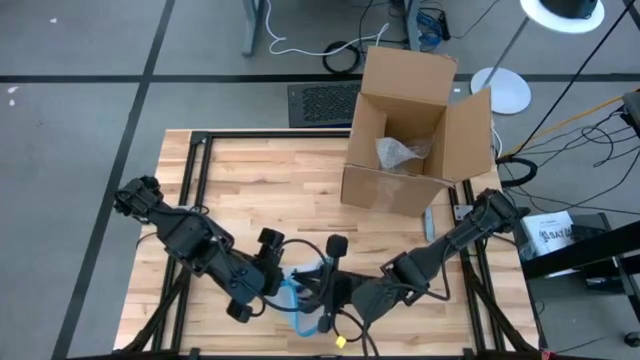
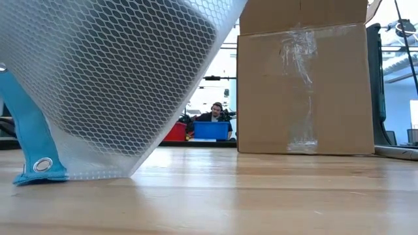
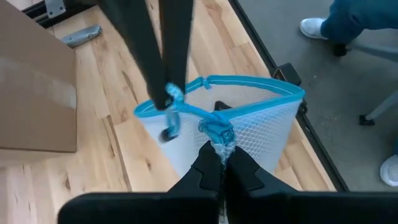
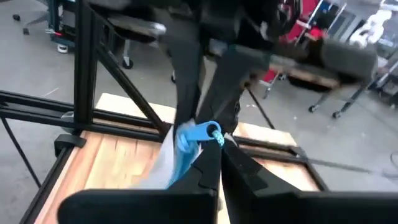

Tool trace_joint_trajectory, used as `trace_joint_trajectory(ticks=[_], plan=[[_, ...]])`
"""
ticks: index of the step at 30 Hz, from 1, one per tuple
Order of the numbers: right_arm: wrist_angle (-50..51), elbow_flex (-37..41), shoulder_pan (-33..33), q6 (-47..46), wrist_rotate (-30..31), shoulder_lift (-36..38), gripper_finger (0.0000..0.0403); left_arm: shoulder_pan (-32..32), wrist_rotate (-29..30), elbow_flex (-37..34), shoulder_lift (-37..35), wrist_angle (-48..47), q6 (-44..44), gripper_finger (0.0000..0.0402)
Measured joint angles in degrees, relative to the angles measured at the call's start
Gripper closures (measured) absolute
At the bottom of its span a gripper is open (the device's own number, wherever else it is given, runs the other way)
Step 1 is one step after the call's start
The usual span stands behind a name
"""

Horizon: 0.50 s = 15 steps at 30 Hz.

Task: Unpack boxes
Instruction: Close the transparent zip bag

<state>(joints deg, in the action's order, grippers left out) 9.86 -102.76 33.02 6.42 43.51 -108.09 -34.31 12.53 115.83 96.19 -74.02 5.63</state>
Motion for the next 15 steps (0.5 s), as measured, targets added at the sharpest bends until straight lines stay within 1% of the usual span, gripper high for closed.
trace_joint_trajectory(ticks=[4,7,10,15], plan=[[-5.23,-0.04,1.50,5.82,-0.10,0.00,0.0402,0.59,0.00,0.00,0.06,-0.04,0.01,0.0401],[-6.80,-0.04,2.64,7.98,-1.38,0.00,0.0402,1.34,0.00,0.00,0.06,-0.08,-0.01,0.0401],[-6.64,-0.04,3.45,8.00,-3.60,0.00,0.0402,2.13,0.01,0.00,0.06,-0.06,-0.02,0.0401],[-4.04,-0.04,4.23,5.55,-4.13,-0.35,0.0403,3.42,0.01,0.00,0.06,0.13,-0.04,0.0401]])
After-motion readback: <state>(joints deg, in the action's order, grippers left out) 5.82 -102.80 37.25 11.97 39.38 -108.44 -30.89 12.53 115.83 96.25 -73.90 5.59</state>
